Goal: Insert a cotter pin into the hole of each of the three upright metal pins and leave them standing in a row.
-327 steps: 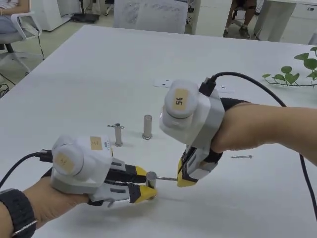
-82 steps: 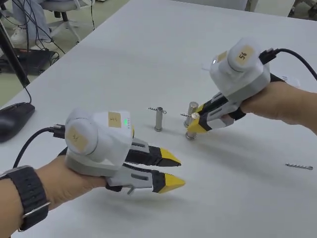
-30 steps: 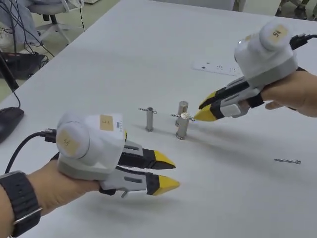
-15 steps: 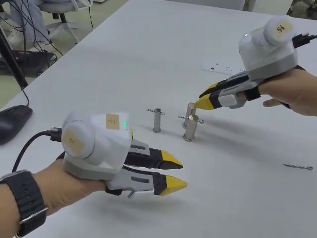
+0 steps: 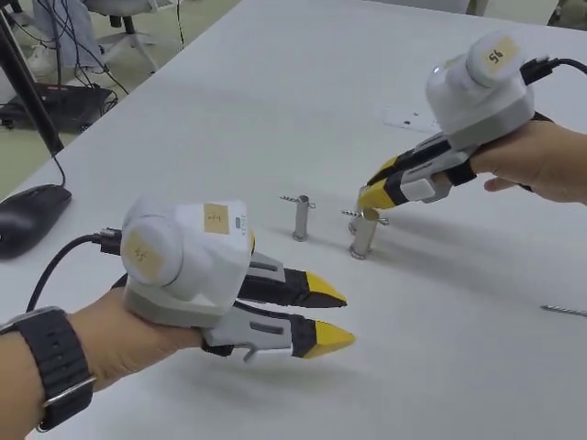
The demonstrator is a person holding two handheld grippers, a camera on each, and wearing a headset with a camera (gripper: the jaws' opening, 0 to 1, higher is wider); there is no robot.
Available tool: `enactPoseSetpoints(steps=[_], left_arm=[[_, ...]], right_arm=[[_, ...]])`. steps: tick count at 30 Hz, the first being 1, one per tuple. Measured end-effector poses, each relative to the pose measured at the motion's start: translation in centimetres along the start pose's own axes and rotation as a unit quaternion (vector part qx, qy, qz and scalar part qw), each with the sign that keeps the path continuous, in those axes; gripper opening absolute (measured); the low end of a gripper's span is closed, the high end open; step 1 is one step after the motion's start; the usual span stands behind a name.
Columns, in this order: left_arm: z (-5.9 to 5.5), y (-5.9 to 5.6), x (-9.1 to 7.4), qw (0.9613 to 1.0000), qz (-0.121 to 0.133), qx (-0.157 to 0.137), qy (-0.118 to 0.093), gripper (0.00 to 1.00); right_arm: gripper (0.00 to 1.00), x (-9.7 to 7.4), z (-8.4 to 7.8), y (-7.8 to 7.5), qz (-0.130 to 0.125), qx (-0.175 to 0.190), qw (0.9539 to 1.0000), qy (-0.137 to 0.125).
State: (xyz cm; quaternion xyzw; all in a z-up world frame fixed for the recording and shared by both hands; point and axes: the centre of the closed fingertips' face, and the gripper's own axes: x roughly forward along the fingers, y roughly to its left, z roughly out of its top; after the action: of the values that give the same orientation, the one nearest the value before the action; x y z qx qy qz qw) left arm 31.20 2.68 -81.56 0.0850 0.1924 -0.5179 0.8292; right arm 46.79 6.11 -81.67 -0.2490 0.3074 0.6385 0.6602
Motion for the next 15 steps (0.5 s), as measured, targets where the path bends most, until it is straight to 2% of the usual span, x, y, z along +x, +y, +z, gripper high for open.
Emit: enactPoseSetpoints(steps=[12, 15], left_arm=[[-0.13, -0.04, -0.53, 0.9993, 0.002, -0.035, -0.013, 0.35], [-0.23, 0.05, -0.73, 0.9982, 0.007, -0.059, -0.013, 0.44]], right_arm=[[0.2, 0.62, -0.34, 0.21, 0.006, -0.008, 0.9999, 0.006], [0.2, 0.67, -0.45, 0.33, 0.007, -0.008, 0.9999, 0.007]])
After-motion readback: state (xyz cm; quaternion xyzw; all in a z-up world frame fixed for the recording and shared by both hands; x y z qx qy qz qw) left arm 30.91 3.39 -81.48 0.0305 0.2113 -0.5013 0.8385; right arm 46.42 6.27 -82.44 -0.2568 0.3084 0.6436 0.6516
